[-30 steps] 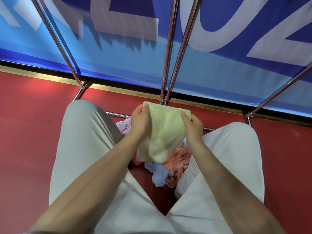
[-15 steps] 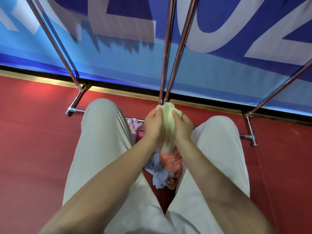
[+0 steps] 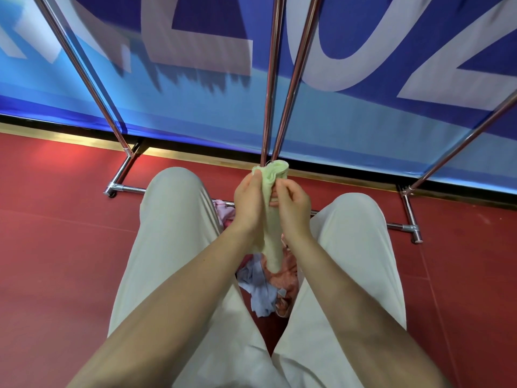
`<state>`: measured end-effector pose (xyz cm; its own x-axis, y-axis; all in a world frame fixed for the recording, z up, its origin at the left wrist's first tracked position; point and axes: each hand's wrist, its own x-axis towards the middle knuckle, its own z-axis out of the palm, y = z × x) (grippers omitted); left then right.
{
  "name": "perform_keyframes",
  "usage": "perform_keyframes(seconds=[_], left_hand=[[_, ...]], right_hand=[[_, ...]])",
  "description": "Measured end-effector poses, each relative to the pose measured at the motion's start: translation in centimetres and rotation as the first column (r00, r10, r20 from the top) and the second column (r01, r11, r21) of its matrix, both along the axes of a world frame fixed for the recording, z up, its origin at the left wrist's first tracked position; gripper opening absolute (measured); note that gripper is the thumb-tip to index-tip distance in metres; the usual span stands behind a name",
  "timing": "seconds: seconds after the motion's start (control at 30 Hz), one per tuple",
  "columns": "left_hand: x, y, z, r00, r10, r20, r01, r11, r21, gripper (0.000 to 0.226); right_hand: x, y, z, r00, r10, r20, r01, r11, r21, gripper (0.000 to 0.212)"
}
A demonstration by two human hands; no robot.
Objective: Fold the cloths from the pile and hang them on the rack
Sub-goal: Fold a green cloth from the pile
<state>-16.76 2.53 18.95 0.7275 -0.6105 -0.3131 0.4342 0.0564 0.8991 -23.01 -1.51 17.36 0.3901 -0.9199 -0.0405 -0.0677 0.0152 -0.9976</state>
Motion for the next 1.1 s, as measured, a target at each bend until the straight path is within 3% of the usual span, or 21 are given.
perform_keyframes(seconds=[0.07,0.2,0.27,0.37,0.5,0.6,0.67,0.73,0.8,0.87,0.97,1.1], left_hand=[[0.2,0.2,0.4,1.0,-0.01,0.006,0.01,1.0,-0.009,0.026],[0.2,0.6,0.8,0.998,-0.042,0.041,0.041,0.999,0.022,0.028],[0.4,0.8,0.9,0.999,-0.047,0.022,0.047,0.999,0.022,0.03],[0.9,1.0,1.1,0.999,-0.052,-0.014,0.053,0.998,0.038,0.032],[0.9,1.1,1.1,0.995,-0.098,0.002,0.098,0.993,0.066,0.03],[0.2,1.0,1.1,0.987,-0.163,-0.009,0.163,0.979,0.118,0.038],[-0.3,1.0,0.4,0.964,-0.256,0.066,0.243,0.956,0.165,0.04],[-0.9,1.1,-0.2,0.932,-0.311,0.189,0.275,0.942,0.194,0.027],[-1.0,1.3,-0.4,0.931,-0.26,0.257,0.215,0.958,0.191,0.019],[-0.8,1.3,-0.1,0.952,-0.197,0.232,0.166,0.975,0.144,0.019],[0.2,1.6,0.7,0.971,-0.128,0.201,0.111,0.989,0.094,0.021],[1.0,2.2,1.8,0.979,-0.105,0.175,0.1,0.994,0.038,0.025]], right_hand=[[-0.1,-0.2,0.0,0.999,0.032,-0.031,-0.035,0.996,-0.085,0.016],[-0.4,-0.8,-0.5,0.993,-0.075,-0.095,0.046,0.961,-0.272,0.013],[-0.6,-1.2,-0.6,0.987,-0.123,-0.108,0.083,0.946,-0.313,0.03],[-0.9,-1.4,-0.1,0.987,-0.054,-0.148,0.025,0.981,-0.191,0.046],[-1.2,-1.3,-0.3,0.952,-0.021,-0.305,-0.032,0.985,-0.167,0.031],[-1.5,-1.4,-0.9,0.954,-0.076,-0.291,0.034,0.988,-0.149,0.029],[-1.7,-1.6,-1.2,0.958,-0.098,-0.27,0.074,0.992,-0.1,0.025],[-1.9,-1.7,-1.4,0.96,-0.103,-0.26,0.092,0.994,-0.054,0.026],[-2.3,-1.5,-1.3,0.974,-0.07,-0.216,0.074,0.997,0.008,0.03],[-2.6,-1.3,-1.2,0.992,-0.013,-0.129,0.022,0.997,0.075,0.032],[-3.0,-1.1,-1.3,0.995,0.092,-0.032,-0.088,0.991,0.1,0.02],[-3.2,-1.0,-2.3,0.968,0.234,-0.09,-0.231,0.972,0.042,0.032]])
